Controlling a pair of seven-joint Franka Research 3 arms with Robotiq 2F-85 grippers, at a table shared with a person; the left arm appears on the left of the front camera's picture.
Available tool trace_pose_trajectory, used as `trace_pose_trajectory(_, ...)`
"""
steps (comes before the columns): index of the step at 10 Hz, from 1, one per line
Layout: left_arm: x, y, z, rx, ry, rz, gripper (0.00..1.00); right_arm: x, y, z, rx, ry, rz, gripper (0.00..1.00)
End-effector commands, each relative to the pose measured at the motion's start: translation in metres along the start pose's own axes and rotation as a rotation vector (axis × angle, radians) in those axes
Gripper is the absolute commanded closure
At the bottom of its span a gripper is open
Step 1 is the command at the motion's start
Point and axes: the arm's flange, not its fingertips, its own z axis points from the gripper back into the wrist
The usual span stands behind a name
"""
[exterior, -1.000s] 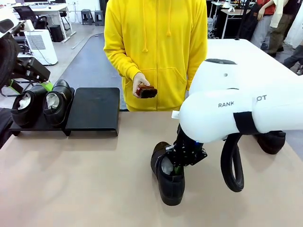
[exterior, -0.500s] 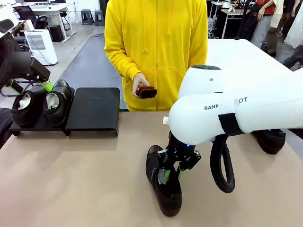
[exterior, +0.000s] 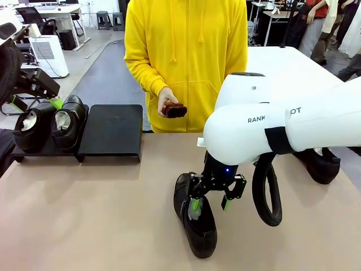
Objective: Organize the shoes by placing them on the stand.
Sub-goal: Pick up one Shoe and place it in the middle of the table.
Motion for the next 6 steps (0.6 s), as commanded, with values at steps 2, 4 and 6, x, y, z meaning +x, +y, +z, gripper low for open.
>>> trace_pose_trajectory(2, -0.0019, 0.0026, 0.0008, -0.021, -0.003, -0.012, 0.00, 0.0000, 0.0000, 0.0000, 0.000, 0.000, 0.000, 0.00)
trace_pose_trajectory(4, -0.0019, 0.0026, 0.0008, -0.021, -0.003, -0.012, 0.00, 0.0000, 0.0000, 0.0000, 0.000, 0.000, 0.000, 0.00)
trace_pose_trajectory(6, -0.0019, 0.0026, 0.0008, -0.021, -0.003, -0.012, 0.00, 0.0000, 0.0000, 0.0000, 0.000, 0.000, 0.000, 0.00)
